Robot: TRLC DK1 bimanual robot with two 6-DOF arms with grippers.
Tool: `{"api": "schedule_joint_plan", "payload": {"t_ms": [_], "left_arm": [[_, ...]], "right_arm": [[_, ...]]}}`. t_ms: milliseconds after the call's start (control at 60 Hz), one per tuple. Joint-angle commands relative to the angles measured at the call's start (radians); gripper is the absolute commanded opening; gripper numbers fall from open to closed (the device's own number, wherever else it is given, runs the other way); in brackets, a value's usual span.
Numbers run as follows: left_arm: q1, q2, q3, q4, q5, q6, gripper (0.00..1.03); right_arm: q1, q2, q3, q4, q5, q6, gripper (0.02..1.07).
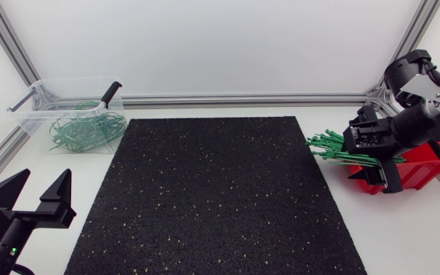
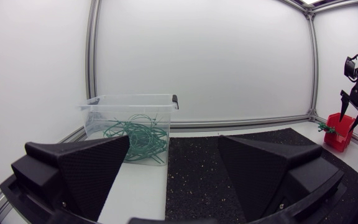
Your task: Take a green cable tie from the red box, thread the tail through the head to close it, then place it in the transparent bin on the left.
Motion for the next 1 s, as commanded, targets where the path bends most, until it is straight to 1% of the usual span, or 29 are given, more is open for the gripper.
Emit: {"api": "schedule_joint_plan", "payload": {"t_ms": [0, 100, 183, 233, 283, 617, 983], "left_arm": [[0.007, -0.004, -0.041, -0.014, 0.001, -0.02, 0.99], [0.007, -0.004, -0.041, -0.014, 0.001, -0.02, 0.99], [0.007, -0.004, -0.041, -0.014, 0.001, -0.02, 0.99], [0.007, -0.004, -0.041, -0.014, 0.001, -0.02, 0.99], [0.007, -0.004, -0.041, -0.014, 0.001, -0.02, 0.99], [0.002, -0.004, -0.041, -0.016, 0.001, -0.02, 0.99], [0.001, -0.004, -0.041, -0.016, 0.002, -0.02, 0.99]], "right_arm": [[0.02, 0.043, 0.016, -0.029, 0.016, -0.049, 0.76], [0.04, 0.065, 0.017, -0.025, 0.033, -0.053, 0.61], [0.046, 0.089, 0.025, -0.022, 0.047, -0.055, 0.55], [0.049, 0.102, 0.03, -0.02, 0.054, -0.055, 0.55], [0.054, 0.116, 0.036, -0.017, 0.065, -0.056, 0.5], [0.054, 0.16, 0.062, 0.032, 0.071, -0.055, 0.49], [0.055, 0.228, 0.103, 0.033, 0.077, -0.058, 0.49]]}}
